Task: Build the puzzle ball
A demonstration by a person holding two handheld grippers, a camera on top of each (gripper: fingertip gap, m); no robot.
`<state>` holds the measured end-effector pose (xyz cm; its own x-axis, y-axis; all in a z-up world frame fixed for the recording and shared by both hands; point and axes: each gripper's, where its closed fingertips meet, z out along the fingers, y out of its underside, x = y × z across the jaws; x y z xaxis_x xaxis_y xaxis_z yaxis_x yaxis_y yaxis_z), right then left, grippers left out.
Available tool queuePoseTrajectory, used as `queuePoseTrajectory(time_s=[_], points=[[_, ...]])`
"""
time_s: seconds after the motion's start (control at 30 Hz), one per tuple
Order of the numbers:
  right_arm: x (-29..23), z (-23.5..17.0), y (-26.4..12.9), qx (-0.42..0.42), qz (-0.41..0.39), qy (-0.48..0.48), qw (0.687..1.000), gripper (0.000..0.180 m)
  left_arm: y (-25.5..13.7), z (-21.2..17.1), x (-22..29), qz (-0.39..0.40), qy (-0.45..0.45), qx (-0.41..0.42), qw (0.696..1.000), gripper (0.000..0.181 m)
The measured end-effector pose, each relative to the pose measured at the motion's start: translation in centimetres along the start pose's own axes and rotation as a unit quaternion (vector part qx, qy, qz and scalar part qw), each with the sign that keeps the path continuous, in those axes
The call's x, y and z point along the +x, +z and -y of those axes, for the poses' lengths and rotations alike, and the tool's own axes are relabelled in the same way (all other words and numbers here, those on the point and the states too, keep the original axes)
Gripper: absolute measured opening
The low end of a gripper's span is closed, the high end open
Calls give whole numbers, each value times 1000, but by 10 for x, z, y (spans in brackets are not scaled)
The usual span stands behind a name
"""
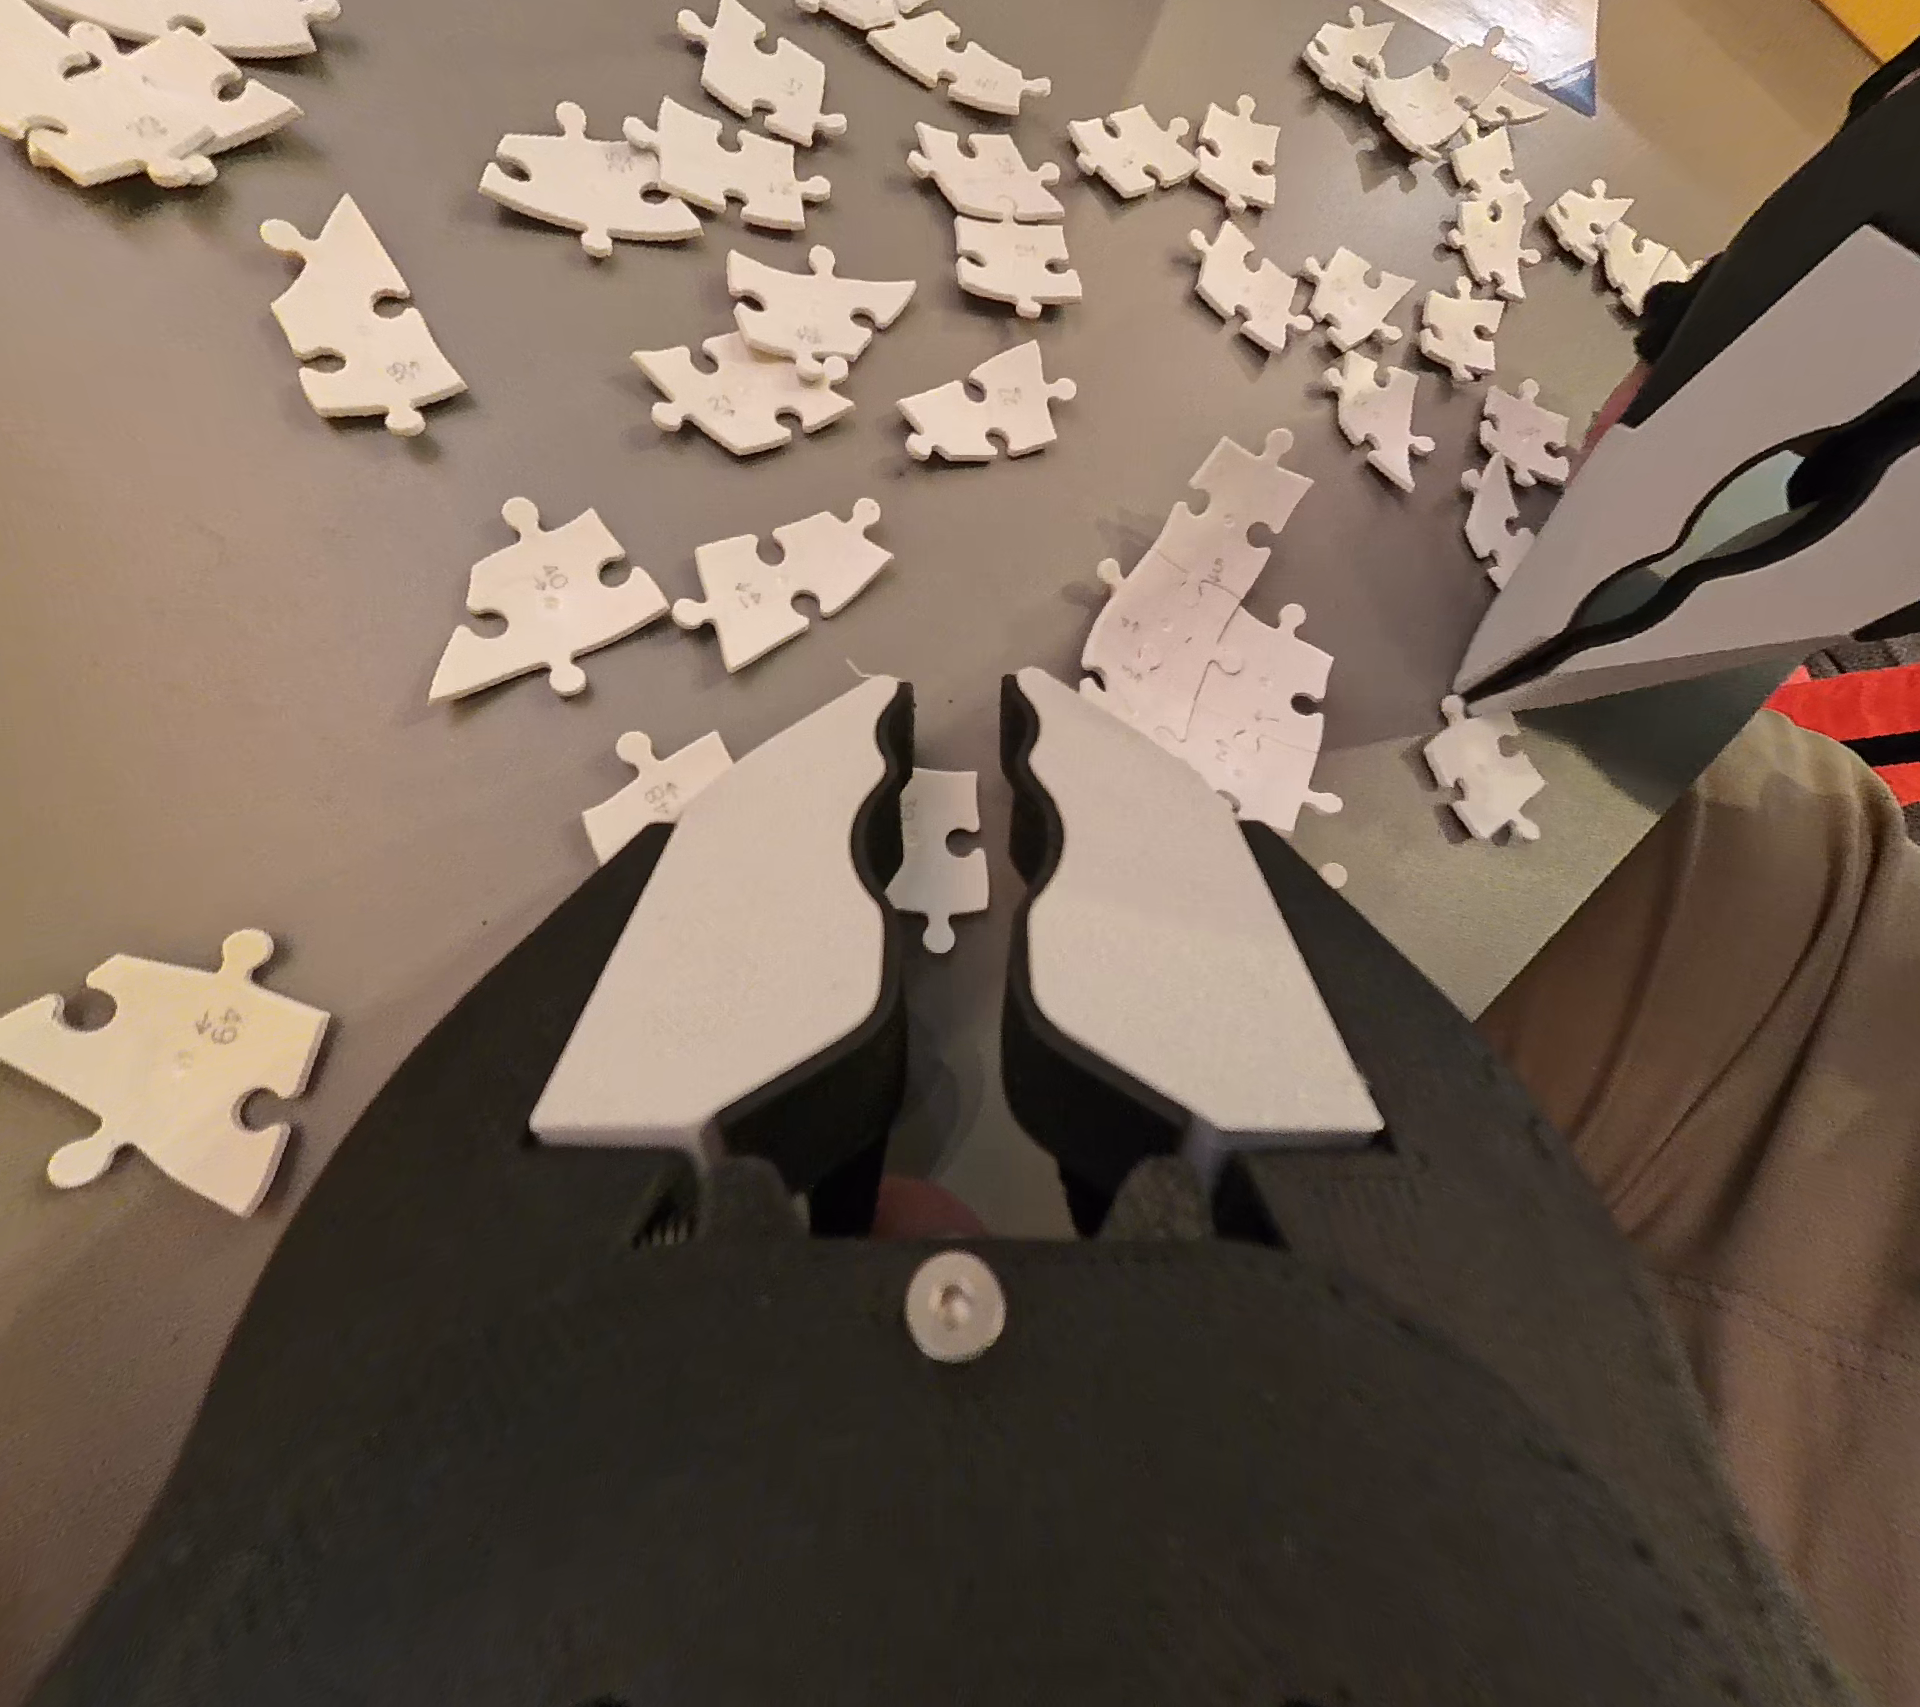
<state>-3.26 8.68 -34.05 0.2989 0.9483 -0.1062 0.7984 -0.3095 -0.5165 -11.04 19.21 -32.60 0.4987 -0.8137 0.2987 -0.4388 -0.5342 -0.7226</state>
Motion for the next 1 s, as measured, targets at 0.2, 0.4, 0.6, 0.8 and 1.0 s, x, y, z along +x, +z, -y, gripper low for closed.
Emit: queuePoseTrajectory(time_s=[0.2,0.4,0.6,0.8,1.0], points=[[5,9,4,8,-26,-8,1000,0,0,0,0,1,1,-1,1000,16],[0,13,7,12,-20,-17,1000,0,1,0,0,2,3,-3,1000,16],[1,16,3,25,-20,-16,999,0,1,0,0,3,4,-3,1000,16],[8,9,-11,30,-22,1,999,0,1,0,0,2,4,-3,1000,16],[26,-6,-33,36,-45,30,998,0,1,0,0,1,3,-2,1000,16]])
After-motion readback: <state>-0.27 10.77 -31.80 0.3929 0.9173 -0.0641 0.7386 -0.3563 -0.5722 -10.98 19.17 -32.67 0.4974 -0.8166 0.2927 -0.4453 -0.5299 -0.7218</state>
